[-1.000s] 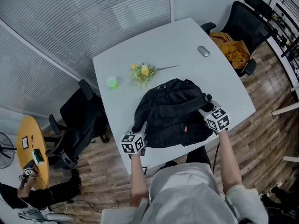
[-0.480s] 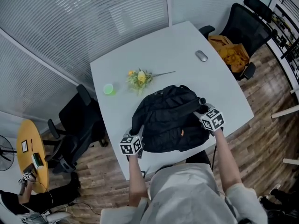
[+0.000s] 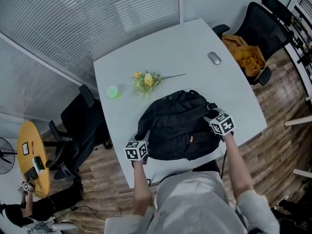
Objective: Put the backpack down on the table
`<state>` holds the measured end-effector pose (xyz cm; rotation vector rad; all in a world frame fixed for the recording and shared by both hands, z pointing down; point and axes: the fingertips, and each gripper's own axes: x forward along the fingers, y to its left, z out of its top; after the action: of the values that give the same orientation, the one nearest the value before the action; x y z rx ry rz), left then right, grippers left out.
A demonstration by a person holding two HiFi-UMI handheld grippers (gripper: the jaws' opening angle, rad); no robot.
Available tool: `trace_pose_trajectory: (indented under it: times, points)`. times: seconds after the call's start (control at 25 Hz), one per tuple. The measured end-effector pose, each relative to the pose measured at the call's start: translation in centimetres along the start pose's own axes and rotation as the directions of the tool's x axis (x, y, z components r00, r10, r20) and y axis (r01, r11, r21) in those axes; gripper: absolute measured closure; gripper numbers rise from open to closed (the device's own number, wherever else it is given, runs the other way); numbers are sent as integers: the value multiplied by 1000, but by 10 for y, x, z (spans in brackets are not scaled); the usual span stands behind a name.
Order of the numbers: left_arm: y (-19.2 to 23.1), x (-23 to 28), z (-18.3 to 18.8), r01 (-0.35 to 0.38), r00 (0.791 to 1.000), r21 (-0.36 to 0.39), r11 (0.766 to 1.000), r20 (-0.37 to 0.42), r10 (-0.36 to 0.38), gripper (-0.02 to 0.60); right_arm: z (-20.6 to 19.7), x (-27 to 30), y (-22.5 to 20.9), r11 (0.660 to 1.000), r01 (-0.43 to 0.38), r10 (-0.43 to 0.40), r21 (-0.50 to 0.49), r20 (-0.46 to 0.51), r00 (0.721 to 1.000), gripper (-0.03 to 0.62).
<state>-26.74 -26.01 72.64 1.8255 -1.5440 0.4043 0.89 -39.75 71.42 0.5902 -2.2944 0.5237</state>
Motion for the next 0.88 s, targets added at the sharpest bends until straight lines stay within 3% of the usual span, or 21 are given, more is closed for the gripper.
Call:
trace_pose_trajectory:
  times: [0.56,0.88]
  points:
    - [20,25,-19,-46,997,-40,998,-63,43,489,-18,28,-25,996,-55,58,69,-53,997,440]
    - [29,37,-33,-117,987,-43,992,-112,111,446,-29,36,-34,993,-70,79,99,-87,993,399]
